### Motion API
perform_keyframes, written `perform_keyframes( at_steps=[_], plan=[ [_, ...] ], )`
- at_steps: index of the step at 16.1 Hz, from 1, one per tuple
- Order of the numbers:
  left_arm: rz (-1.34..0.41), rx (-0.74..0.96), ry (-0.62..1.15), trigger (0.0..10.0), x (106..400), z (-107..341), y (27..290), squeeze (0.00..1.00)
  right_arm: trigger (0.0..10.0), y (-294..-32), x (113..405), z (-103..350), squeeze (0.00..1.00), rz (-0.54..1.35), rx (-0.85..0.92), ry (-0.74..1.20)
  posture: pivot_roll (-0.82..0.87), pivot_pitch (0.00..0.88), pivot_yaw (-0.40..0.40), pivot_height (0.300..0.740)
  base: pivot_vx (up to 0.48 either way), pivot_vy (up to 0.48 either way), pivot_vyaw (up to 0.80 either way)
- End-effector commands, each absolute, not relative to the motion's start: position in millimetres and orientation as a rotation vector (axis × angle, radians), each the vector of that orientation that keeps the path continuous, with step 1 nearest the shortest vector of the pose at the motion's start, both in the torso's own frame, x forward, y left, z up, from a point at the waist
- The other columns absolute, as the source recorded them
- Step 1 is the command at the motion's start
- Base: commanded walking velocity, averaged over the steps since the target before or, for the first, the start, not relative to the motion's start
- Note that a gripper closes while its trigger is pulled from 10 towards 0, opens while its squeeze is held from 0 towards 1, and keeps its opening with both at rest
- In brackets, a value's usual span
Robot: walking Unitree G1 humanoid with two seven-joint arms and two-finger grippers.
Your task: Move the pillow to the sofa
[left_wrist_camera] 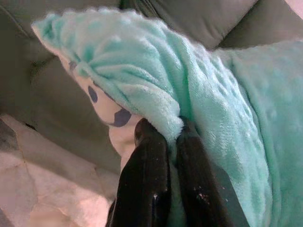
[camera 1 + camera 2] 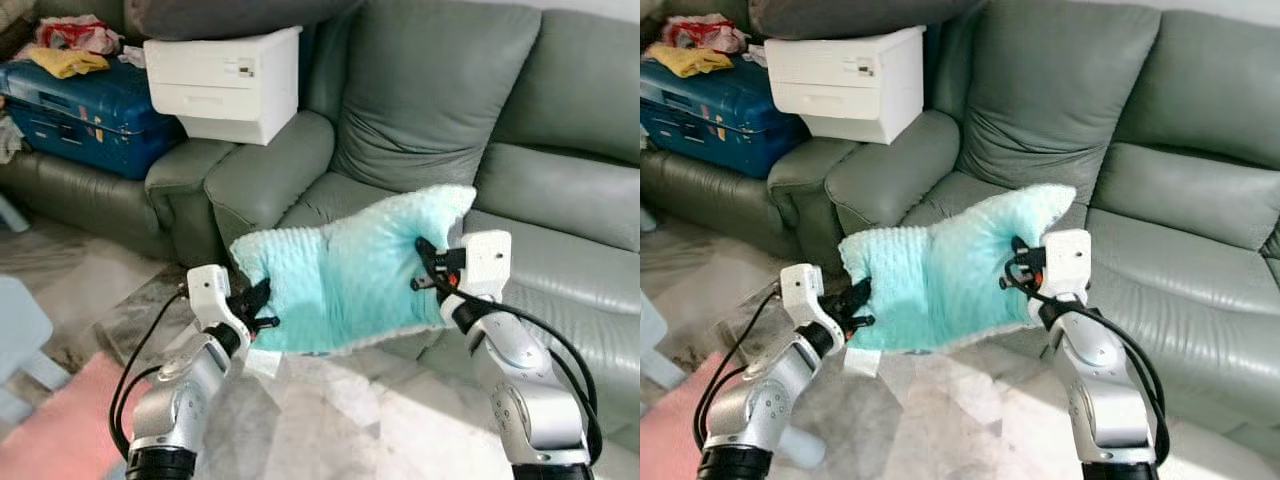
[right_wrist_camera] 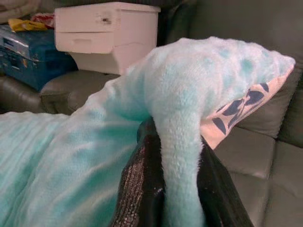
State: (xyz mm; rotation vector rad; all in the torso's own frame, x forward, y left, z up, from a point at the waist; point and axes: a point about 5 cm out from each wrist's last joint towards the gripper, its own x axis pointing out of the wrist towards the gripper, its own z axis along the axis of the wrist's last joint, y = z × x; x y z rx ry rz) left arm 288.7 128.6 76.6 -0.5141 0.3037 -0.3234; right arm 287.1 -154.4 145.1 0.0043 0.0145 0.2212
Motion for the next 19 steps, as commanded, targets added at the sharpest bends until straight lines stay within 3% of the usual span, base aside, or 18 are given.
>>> perform_keyframes(
  at_steps=[1,12,19],
  plan=[
    [-0.361,-0.509,0.287,10.0,291,83,120,0.00,10.0,-158,287,153,0.00,0.216,0.003,-0.018,-0.19,0.000,0.006,0.740,0.000,-0.461,0.00],
    [-0.355,-0.517,0.285,10.0,291,83,118,0.00,10.0,-159,288,154,0.00,0.216,-0.001,-0.016,-0.20,0.000,0.002,0.740,0.000,-0.446,0.00],
    [-0.295,-0.481,0.248,10.0,300,87,128,0.00,10.0,-158,288,154,0.00,0.214,-0.001,-0.018,-0.20,0.000,0.004,0.740,0.000,0.000,0.00]
  ],
)
